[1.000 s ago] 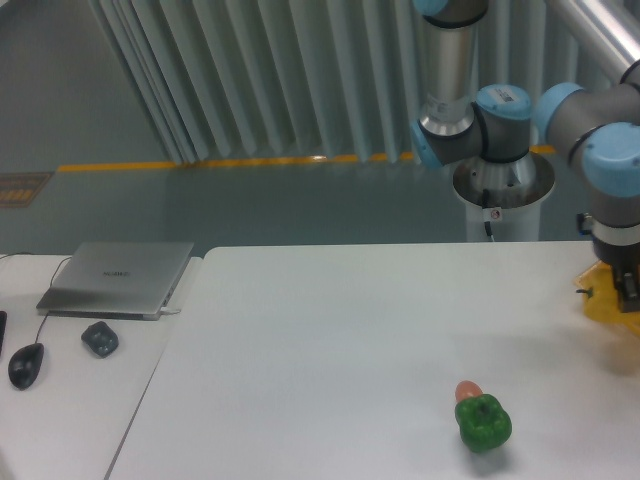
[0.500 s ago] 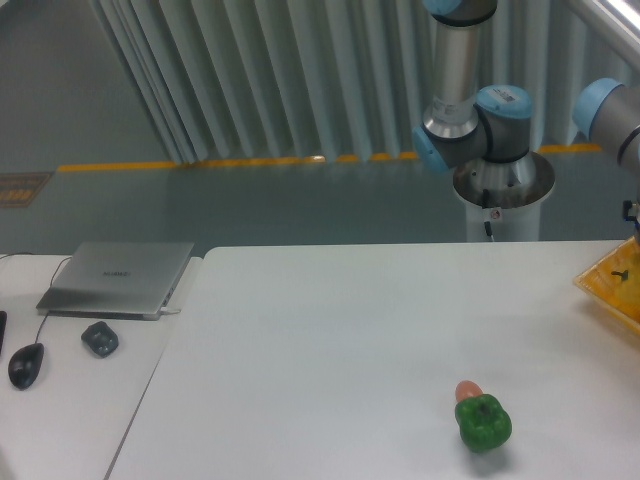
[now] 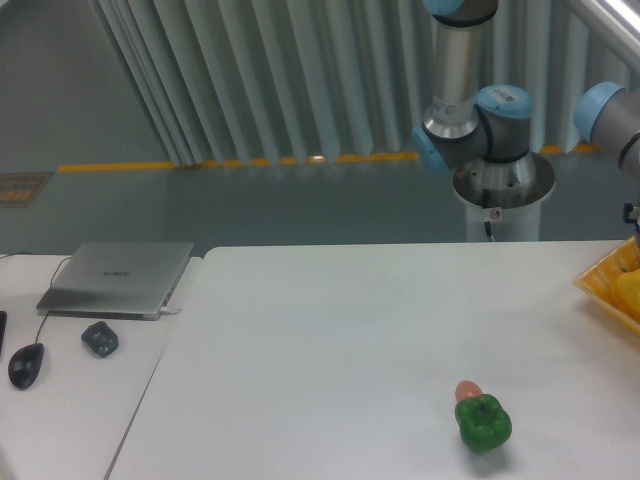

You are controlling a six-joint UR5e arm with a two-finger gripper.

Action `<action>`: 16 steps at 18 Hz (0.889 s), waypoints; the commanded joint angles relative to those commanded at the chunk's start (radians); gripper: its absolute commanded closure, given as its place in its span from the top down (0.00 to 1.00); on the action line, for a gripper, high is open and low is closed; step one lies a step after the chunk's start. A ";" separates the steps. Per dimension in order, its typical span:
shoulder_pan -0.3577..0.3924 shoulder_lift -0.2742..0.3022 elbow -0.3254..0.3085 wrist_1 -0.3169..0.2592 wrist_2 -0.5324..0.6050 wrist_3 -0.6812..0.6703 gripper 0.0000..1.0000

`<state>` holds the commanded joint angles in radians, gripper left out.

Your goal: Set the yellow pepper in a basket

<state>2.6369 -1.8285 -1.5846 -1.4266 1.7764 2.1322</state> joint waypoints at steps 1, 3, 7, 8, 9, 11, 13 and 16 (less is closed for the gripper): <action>0.000 0.000 0.003 0.000 -0.017 -0.005 1.00; 0.000 0.000 0.003 0.000 -0.076 -0.047 1.00; -0.008 0.005 0.015 0.002 -0.146 -0.144 1.00; -0.024 0.003 0.021 0.002 -0.155 -0.203 1.00; -0.043 0.003 0.031 0.000 -0.157 -0.257 1.00; -0.074 0.003 0.038 0.005 -0.158 -0.311 1.00; -0.087 0.003 0.038 0.055 -0.217 -0.319 1.00; -0.123 0.009 0.034 0.161 -0.258 -0.354 1.00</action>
<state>2.5143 -1.8193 -1.5508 -1.2658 1.5186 1.7779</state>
